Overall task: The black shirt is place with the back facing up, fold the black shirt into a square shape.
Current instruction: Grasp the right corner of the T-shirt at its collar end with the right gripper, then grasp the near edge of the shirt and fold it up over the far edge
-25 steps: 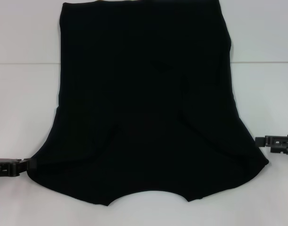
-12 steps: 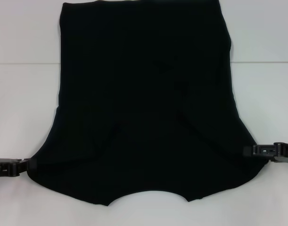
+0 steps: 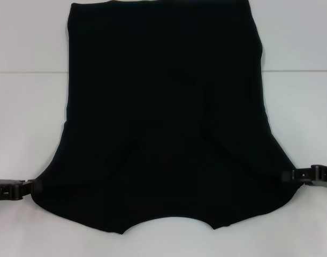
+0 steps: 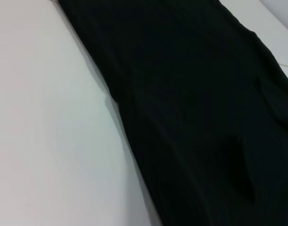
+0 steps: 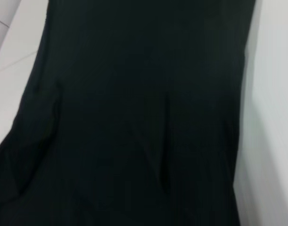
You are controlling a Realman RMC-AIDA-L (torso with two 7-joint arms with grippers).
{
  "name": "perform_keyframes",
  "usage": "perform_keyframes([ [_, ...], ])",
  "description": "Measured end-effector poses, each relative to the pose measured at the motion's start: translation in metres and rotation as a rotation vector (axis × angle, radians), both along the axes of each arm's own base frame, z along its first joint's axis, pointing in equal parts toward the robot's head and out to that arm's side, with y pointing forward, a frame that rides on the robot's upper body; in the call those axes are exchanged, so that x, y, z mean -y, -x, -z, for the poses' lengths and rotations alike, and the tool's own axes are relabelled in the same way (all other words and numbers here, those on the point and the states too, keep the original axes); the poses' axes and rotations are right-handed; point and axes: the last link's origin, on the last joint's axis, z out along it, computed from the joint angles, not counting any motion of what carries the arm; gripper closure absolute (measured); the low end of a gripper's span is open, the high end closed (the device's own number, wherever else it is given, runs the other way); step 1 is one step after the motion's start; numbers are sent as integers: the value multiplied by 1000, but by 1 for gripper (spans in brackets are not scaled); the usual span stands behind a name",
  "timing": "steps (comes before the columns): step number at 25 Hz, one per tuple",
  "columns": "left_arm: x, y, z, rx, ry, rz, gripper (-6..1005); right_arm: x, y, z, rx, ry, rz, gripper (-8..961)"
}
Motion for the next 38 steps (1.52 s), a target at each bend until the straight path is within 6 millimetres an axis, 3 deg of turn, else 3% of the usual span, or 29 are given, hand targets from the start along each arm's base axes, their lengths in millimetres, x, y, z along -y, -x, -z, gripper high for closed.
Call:
perform_keyframes([
  [2,0,0,0,0,-1,-1,973,0,-1,1,7,-1,0,377],
  [4,-1,0,0,0,-1,0,973,-1,-1,1,11,-6,-2,619],
  [10,-2,0,-1,1,-5,-8,973,-1,-1,3,15,-10,-12,859],
  [22,0,1,-5,32,-22,-45,972,10,0,2,-24,1,-64,905],
  [31,21,8,-19,122,-56,-83,972,43,-16,-5,-70,21,-101,903],
  [38,51,10,-27,190,-27,-83,971,75,-26,-17,-108,42,-143,901],
])
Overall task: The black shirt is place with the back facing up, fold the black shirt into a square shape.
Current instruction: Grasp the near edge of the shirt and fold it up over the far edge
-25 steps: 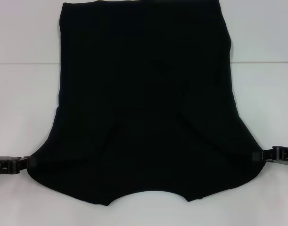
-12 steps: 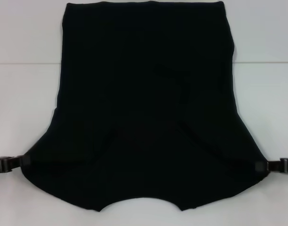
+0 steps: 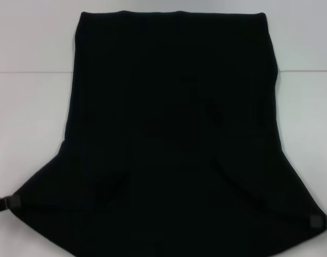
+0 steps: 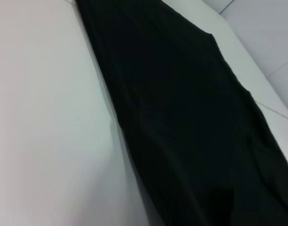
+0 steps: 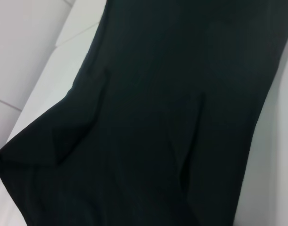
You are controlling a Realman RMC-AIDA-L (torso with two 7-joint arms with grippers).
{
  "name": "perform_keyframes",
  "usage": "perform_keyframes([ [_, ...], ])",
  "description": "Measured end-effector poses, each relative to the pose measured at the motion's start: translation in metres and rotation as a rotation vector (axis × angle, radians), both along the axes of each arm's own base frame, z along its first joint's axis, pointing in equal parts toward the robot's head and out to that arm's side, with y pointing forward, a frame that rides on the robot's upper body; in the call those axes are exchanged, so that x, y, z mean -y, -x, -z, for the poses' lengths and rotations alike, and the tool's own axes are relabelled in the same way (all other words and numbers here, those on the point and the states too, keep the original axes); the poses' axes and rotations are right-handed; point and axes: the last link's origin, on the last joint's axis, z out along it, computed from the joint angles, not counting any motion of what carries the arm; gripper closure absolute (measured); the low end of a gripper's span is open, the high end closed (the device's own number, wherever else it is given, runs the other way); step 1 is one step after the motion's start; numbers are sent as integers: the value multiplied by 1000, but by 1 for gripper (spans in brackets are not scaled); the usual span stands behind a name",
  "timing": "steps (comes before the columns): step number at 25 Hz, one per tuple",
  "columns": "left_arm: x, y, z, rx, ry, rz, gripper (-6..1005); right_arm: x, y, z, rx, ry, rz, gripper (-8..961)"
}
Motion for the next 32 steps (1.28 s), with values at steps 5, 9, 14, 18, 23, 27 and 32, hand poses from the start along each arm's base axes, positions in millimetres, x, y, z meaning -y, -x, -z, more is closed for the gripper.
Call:
perform_keyframes([
  [5,22,-2,0,51,36,22,971,21,-10,-11,-4,13,-5,900],
  [9,37,-2,2,68,57,26,972,35,-16,-19,-4,27,-21,899],
  [14,50,2,7,76,85,10,972,49,-19,-20,-4,75,-44,898],
  [18,56,1,10,83,111,11,971,54,-20,-20,-9,80,-48,897],
  [23,52,-2,9,90,119,26,972,48,-16,-22,-17,63,-65,896],
  [27,27,-13,4,95,120,71,971,27,-6,-30,-38,-4,-95,895],
  [32,-28,-33,-2,84,83,136,970,-9,9,-39,-49,-111,-128,893],
])
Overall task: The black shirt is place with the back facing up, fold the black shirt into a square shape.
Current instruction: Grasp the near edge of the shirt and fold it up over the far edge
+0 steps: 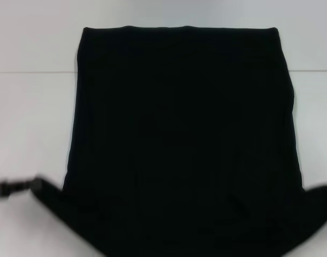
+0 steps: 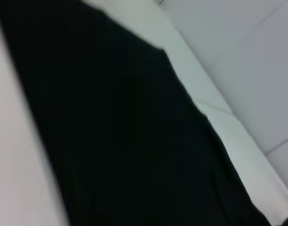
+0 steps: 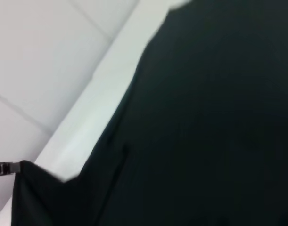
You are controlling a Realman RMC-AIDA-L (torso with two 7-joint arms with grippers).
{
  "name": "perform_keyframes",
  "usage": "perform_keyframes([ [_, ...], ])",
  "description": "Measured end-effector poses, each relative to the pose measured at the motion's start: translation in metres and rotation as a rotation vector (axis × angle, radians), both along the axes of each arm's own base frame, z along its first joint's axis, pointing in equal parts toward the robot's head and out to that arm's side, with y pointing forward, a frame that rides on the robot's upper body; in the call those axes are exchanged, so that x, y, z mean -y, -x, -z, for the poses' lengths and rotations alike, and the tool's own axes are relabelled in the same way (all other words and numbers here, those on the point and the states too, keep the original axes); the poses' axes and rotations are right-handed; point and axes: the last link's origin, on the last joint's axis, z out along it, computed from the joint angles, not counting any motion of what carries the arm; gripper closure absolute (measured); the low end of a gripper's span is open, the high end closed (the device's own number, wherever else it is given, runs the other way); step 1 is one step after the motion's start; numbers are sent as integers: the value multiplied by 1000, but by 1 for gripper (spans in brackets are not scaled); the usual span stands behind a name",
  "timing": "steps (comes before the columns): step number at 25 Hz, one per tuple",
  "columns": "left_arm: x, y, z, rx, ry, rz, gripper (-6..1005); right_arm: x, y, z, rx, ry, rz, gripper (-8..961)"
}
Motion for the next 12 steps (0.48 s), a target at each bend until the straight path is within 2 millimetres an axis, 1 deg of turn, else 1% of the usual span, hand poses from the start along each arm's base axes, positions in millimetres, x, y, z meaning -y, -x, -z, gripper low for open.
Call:
perform_keyframes([
  [4,-55,-20,-1,-21,-57,35,969,-34,8,-7,8,-119,22,892],
  [6,-85,-32,-1,-52,-105,42,968,-51,13,-8,10,-170,35,892],
  [7,-96,-38,-1,-66,-123,46,968,-62,16,-7,14,-197,43,892],
  [8,-96,-38,-1,-66,-123,46,968,-70,19,-6,17,-215,49,891],
  [9,-116,-46,0,-100,-165,45,968,-80,22,-3,23,-231,56,891],
  [11,-142,-57,1,-159,-225,38,967,-97,30,4,35,-255,67,891],
  [12,-148,-59,1,-174,-241,33,967,-106,34,8,46,-267,74,890],
])
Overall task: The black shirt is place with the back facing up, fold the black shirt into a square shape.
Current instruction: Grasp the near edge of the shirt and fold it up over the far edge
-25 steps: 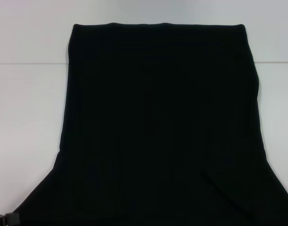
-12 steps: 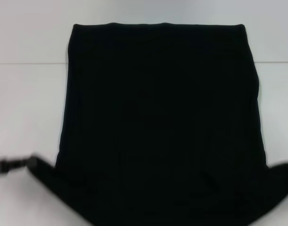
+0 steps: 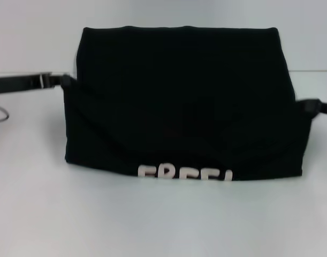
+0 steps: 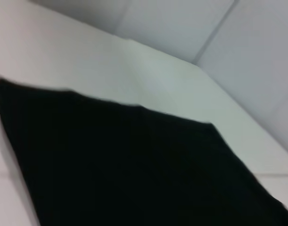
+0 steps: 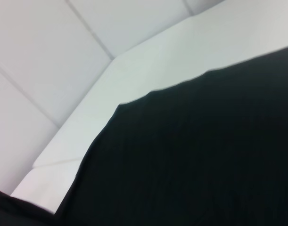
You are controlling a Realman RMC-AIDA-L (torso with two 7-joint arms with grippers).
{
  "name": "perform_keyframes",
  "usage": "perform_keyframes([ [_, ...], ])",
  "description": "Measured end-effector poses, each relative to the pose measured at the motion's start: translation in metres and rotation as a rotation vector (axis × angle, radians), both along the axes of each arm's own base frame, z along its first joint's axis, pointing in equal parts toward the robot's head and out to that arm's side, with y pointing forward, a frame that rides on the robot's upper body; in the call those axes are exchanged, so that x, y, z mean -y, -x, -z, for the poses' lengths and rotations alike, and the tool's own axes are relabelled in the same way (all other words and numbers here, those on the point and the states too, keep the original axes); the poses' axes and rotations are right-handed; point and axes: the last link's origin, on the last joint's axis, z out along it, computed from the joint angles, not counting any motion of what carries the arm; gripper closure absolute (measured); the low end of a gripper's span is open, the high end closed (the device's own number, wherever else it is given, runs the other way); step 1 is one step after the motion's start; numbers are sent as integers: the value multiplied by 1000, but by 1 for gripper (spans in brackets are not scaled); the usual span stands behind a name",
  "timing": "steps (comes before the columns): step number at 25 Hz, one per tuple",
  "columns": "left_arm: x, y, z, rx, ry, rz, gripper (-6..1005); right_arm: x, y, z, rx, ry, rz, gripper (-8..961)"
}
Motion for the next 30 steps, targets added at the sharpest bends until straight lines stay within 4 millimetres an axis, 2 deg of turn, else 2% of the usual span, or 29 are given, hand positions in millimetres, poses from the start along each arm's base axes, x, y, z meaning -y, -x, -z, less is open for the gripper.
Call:
perform_keyframes([
  [6,-37,-12,6,-99,-124,-34,966,-48,25,22,85,-101,55,889],
  [11,-51,-18,10,-162,-174,-27,964,-69,37,28,143,-146,80,888],
  [19,-54,-22,23,-222,-162,1,963,-73,41,40,156,-152,102,886],
  [30,-47,-30,59,-359,-62,76,960,-66,34,52,160,-153,140,883],
])
